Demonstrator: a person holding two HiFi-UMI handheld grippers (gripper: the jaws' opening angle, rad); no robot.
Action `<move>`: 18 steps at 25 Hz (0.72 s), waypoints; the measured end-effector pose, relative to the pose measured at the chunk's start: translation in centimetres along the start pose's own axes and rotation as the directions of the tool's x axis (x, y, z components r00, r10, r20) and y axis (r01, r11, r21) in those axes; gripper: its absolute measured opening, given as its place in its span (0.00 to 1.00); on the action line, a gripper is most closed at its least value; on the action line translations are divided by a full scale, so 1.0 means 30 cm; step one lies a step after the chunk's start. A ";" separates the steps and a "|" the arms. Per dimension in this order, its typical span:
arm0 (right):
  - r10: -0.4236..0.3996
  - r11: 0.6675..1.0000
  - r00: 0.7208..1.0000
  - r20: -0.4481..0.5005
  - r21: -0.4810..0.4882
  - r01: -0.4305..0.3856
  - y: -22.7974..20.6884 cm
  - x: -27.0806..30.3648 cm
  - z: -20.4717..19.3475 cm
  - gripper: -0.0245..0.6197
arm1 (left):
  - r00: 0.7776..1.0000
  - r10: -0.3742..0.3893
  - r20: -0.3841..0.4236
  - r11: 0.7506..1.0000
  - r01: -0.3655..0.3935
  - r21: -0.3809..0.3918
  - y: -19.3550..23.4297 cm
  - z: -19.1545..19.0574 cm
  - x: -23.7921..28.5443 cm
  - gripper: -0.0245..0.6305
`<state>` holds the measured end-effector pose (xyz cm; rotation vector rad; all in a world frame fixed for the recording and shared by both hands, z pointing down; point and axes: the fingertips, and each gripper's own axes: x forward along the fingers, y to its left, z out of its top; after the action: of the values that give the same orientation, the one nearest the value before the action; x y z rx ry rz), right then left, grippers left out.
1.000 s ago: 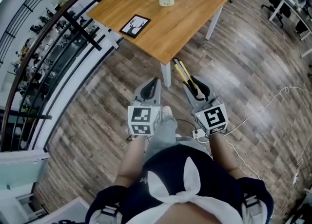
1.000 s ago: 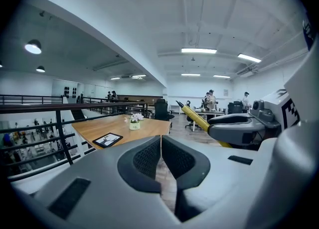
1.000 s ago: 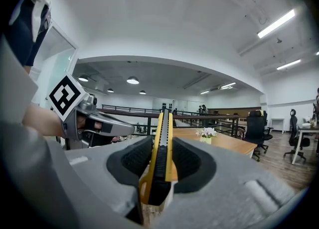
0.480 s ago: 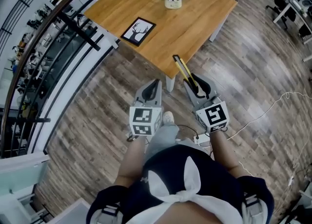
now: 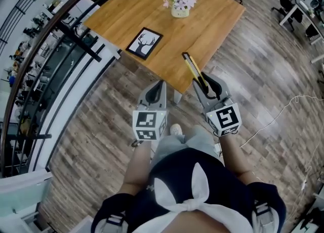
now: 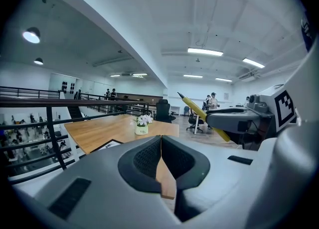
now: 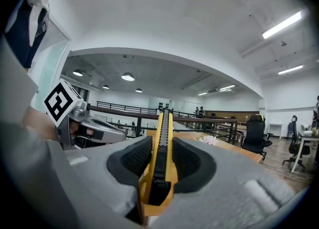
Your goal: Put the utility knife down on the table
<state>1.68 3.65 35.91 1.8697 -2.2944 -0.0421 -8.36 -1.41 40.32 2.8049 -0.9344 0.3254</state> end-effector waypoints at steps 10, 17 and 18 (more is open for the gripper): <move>-0.023 1.000 0.999 -0.024 -0.010 0.023 -0.039 0.053 0.010 0.23 | 1.000 -0.024 -0.005 0.999 0.024 -0.027 0.048 0.002 0.049 0.07; 0.029 0.999 1.000 0.001 -0.028 -0.029 -0.072 0.128 0.034 0.23 | 1.000 0.017 -0.001 0.999 -0.017 -0.041 0.090 0.015 0.093 0.07; 0.036 0.999 0.999 0.006 -0.029 -0.036 -0.079 0.139 0.042 0.23 | 1.000 0.021 -0.003 0.999 -0.021 -0.042 0.094 0.018 0.100 0.07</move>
<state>2.98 -1.03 34.86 1.8165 -2.3184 -0.0753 -7.64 -5.47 40.81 2.7580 -0.9597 0.3087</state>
